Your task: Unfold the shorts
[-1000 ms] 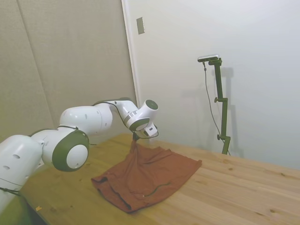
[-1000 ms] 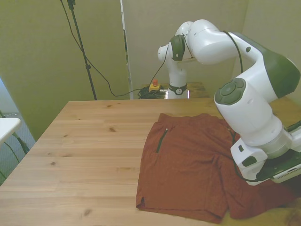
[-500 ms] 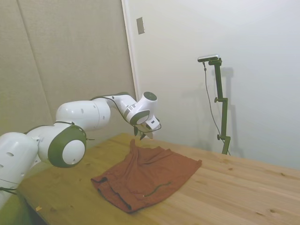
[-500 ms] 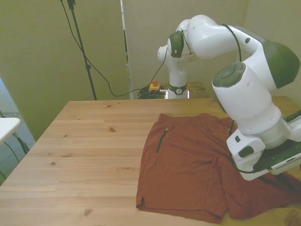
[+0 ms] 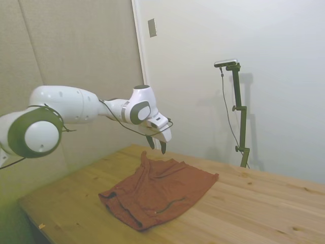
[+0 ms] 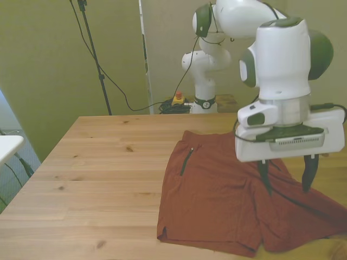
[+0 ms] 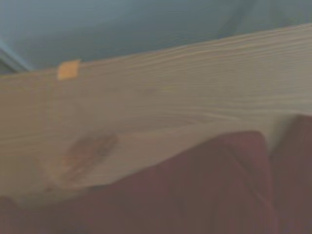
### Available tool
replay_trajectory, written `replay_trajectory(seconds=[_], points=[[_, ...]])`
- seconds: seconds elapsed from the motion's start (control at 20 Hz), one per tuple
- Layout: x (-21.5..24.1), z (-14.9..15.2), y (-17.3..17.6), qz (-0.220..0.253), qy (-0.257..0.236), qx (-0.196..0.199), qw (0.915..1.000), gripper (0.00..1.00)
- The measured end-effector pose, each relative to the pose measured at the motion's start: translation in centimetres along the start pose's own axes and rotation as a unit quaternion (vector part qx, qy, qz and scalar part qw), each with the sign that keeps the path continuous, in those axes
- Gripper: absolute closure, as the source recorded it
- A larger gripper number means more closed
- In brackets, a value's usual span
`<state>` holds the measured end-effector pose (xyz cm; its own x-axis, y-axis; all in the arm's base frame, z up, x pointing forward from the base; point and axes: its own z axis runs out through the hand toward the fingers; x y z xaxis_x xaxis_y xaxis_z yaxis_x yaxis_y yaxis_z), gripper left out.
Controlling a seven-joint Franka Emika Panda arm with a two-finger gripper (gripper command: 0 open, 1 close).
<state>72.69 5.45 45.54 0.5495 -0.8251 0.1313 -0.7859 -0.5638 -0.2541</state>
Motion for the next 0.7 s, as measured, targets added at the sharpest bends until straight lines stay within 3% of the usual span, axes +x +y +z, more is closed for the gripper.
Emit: replay_trajectory(seconds=[0.3,0.7], points=[[-8.5,-3.9,2.5,-0.034,-0.014,-0.028,0.9989,0.00],[-18.0,-9.6,9.9,-0.070,-0.025,-0.030,0.9968,0.00]])
